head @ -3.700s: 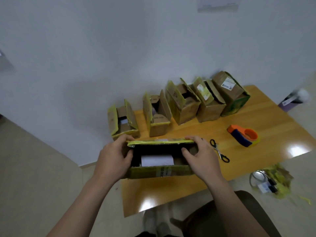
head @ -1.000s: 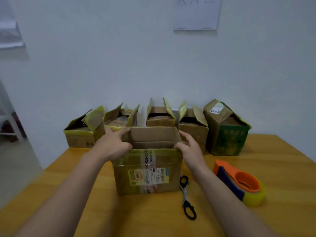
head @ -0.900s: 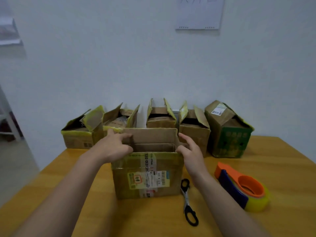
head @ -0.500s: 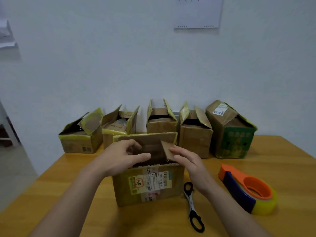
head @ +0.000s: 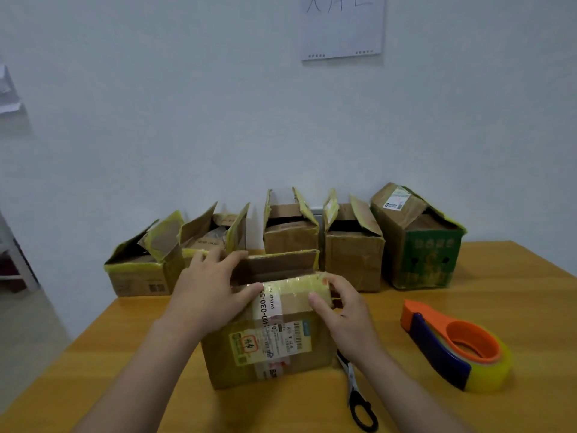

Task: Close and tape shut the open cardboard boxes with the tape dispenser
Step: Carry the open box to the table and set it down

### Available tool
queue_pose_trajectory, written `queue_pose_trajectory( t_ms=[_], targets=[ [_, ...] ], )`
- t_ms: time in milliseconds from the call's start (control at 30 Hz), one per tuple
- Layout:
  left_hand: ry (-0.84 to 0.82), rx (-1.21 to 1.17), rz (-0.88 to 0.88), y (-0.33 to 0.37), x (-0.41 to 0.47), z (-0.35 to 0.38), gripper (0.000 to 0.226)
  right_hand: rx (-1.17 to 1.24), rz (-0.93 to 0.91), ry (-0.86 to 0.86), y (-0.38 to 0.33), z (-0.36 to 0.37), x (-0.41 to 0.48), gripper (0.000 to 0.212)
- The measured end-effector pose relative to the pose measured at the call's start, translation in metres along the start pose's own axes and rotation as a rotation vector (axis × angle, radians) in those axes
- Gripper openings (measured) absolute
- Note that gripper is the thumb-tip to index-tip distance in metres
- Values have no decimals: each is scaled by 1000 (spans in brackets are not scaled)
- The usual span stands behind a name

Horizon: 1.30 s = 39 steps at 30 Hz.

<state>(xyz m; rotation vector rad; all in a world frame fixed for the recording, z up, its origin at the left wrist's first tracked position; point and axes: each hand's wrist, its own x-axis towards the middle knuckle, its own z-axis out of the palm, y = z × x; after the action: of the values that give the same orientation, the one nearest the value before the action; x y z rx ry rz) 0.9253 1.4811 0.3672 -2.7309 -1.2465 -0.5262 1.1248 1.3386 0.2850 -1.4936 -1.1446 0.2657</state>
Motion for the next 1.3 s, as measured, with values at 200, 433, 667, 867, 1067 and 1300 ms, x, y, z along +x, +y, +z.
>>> queue_pose_trajectory(
  t_ms=[200, 433, 667, 867, 1067, 1300],
  targets=[
    [249, 48, 6, -1, -6, 28, 59, -1, 11, 28, 6, 4, 0, 49],
    [-48, -105, 57, 2, -7, 37, 76, -14, 12, -21, 8, 8, -2, 65],
    [-445, 86, 44, 15, 0, 26, 140, 94, 156, -254, 6, 3, -5, 83],
    [-332, 174, 125, 14, 2, 37, 135, -602, 352, -224, 5, -28, -41, 72],
    [-366, 78, 77, 16, 16, 33, 129, -967, 427, -412, 9, -38, -70, 55],
    [-323, 74, 129, 14, 7, 33, 132, -1031, 244, -126, 42, -54, -59, 16]
  ],
)
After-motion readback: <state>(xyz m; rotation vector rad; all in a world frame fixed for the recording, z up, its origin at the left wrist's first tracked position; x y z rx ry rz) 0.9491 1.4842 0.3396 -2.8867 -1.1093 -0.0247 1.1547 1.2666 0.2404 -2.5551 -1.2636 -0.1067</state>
